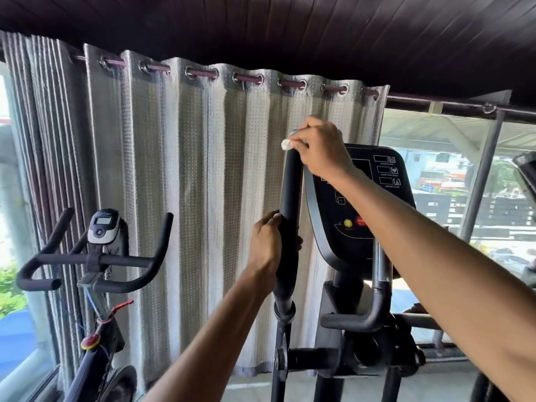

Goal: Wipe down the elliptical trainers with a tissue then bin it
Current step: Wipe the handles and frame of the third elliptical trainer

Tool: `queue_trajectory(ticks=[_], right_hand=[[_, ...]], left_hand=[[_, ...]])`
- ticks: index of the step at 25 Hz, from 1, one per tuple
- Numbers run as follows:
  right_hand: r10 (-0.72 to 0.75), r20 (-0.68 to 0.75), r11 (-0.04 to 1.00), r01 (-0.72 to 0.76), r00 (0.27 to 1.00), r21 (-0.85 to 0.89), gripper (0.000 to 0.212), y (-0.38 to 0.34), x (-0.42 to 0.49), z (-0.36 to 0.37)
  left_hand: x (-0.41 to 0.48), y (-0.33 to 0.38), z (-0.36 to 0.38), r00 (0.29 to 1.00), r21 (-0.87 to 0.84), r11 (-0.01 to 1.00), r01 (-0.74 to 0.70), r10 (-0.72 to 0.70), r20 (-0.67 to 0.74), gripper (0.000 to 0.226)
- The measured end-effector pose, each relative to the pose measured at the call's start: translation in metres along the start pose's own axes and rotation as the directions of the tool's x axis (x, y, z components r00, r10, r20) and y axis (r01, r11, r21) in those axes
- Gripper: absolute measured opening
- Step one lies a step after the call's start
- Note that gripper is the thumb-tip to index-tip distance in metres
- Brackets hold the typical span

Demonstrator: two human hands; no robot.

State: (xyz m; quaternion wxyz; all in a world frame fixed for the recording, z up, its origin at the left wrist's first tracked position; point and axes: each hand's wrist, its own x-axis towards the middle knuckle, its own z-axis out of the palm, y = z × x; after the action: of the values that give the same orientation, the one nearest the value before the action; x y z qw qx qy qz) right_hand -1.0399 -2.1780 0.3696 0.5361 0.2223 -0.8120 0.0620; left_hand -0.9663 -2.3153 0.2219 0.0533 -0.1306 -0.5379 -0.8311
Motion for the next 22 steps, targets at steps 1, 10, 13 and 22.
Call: queue_trajectory(ticks=[1,10,13,22], right_hand=[[0.022,0.005,0.999,-0.021,1.0,-0.028,0.019,0.001,0.009,-0.001],[-0.142,0.324,0.986,0.104,0.936,0.13,0.016,-0.023,-0.042,-0.025],[-0.183,0.234,0.982,0.165,0.955,0.092,0.014,-0.016,-0.035,-0.019],[-0.007,0.046,0.999,0.004,0.999,0.049,0.021,0.007,-0.011,-0.006]], left_hand=[[-0.001,0.0,-0.001,1.0,-0.004,1.0,0.004,-0.004,0.0,0.024],[-0.001,0.0,-0.002,1.0,-0.002,1.0,0.011,-0.011,0.005,0.026],[0.0,-0.002,-0.002,1.0,-0.003,1.0,0.002,-0.002,-0.002,0.027],[0.0,-0.004,-0.005,1.0,0.008,1.0,0.009,-0.009,0.008,0.024]])
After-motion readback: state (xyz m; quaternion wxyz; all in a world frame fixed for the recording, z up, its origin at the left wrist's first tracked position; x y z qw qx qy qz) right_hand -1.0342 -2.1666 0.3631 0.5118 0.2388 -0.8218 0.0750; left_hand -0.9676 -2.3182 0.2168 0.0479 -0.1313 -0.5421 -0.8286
